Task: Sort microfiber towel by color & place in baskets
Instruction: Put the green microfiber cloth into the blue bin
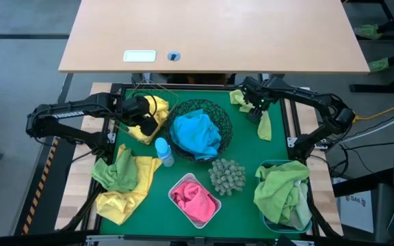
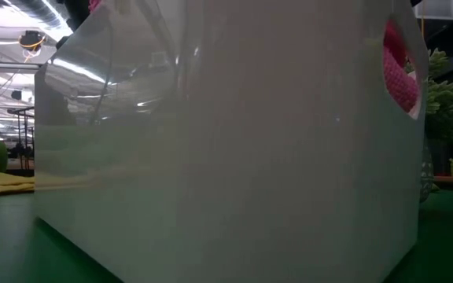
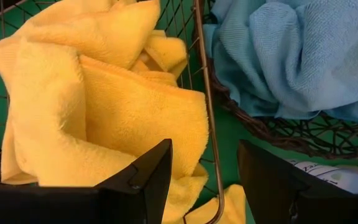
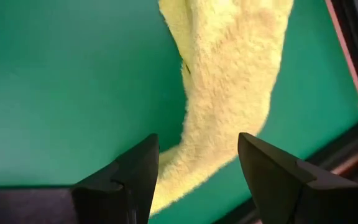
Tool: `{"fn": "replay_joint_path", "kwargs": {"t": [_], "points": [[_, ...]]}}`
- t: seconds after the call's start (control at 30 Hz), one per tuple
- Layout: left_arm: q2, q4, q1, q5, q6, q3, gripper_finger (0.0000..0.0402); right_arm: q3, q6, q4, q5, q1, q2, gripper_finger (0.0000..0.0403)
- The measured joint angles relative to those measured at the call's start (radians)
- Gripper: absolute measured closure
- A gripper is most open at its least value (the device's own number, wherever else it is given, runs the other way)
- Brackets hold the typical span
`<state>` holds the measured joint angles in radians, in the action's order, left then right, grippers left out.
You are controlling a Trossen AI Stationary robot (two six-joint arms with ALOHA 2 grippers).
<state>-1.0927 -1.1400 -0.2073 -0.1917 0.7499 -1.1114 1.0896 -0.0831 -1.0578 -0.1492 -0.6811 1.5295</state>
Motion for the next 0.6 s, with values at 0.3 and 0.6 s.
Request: {"fn": "replay_joint_path", "kwargs": {"t": [0.3, 0.6], "points": [[0.0, 0.001, 0.0, -0.001, -0.001, 0.0, 0.0227, -0.119, 0.027, 0.163, 0.007, 0.001, 0.0, 0.0183], [0.0, 0.001, 0.0, -0.013, -0.001, 0.0, 0.0227, -0.17, 0.026, 0.252, 0.0, 0.0, 0.0, 0.0302]]}}
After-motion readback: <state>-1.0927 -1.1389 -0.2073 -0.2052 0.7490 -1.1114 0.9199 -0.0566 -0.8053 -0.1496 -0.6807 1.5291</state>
